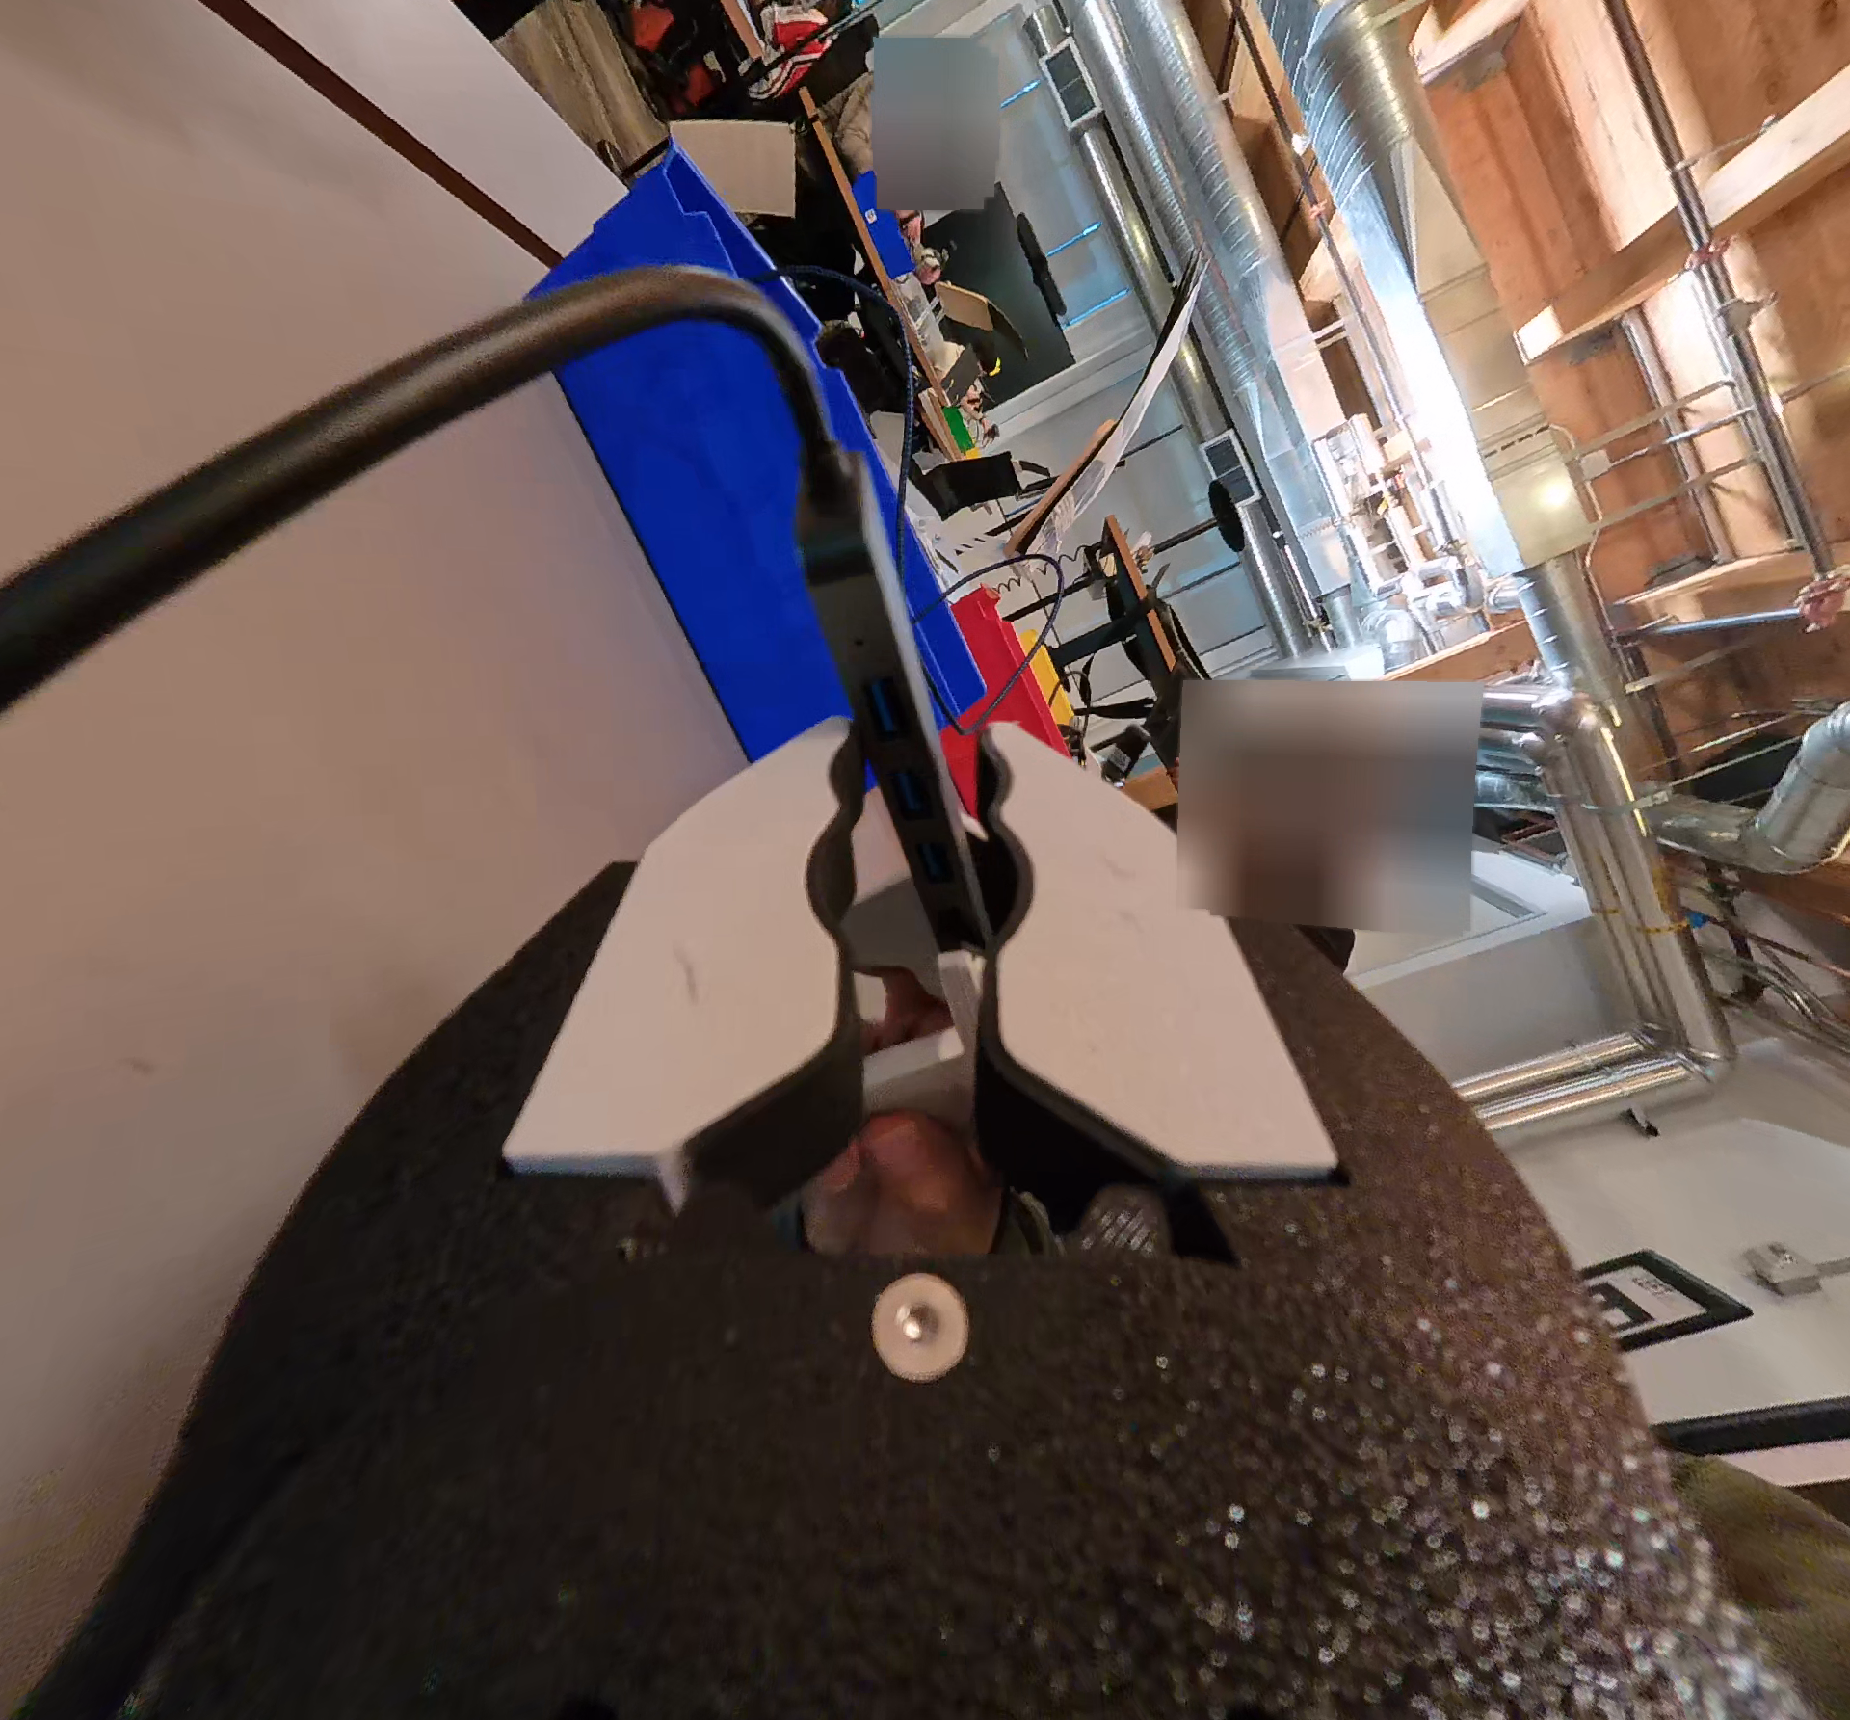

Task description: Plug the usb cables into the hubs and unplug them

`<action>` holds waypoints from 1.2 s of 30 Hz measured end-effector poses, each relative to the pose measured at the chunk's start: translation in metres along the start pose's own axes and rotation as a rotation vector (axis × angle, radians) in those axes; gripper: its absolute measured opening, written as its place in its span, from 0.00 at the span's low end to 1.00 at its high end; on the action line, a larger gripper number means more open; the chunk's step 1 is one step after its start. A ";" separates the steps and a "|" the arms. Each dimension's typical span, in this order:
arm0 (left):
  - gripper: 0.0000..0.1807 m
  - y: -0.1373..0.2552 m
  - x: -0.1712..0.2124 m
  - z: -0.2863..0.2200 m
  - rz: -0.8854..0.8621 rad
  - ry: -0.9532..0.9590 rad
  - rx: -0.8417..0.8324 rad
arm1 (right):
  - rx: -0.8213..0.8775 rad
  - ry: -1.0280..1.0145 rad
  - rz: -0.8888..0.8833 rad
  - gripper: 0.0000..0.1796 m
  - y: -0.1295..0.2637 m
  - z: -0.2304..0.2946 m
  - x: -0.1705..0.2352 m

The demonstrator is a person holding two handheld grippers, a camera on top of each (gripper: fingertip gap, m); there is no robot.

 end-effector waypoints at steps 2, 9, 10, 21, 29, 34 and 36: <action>0.14 0.000 0.001 0.001 0.003 -0.006 0.007 | -0.010 -0.015 0.001 0.20 0.000 -0.001 0.001; 0.08 0.004 0.001 0.012 0.040 -0.006 0.026 | -0.033 0.005 0.003 0.20 -0.002 0.001 0.002; 0.07 0.005 0.001 0.011 0.035 0.008 0.050 | -0.035 0.011 0.004 0.20 -0.002 0.002 0.002; 0.05 0.004 0.006 -0.012 0.033 0.051 0.057 | -0.027 0.070 -0.026 0.24 -0.003 0.003 0.001; 0.05 0.004 0.008 -0.008 0.036 0.068 0.014 | -0.044 0.075 -0.009 0.20 -0.005 0.004 0.001; 0.05 0.004 0.007 -0.012 0.042 0.090 0.039 | -0.024 0.102 -0.002 0.21 -0.006 0.006 0.001; 0.05 0.003 0.007 -0.014 0.046 0.049 0.011 | -0.016 0.104 0.001 0.20 -0.006 0.006 0.001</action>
Point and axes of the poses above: each gripper's, where its closed fingertips meet, y back along the fingers, x out of its underside, z = x × y across the jaws, the point moved 10 cm from there along y, back along the fingers, and after that the axes turned 11 degrees about y, right-handed, at the moved point
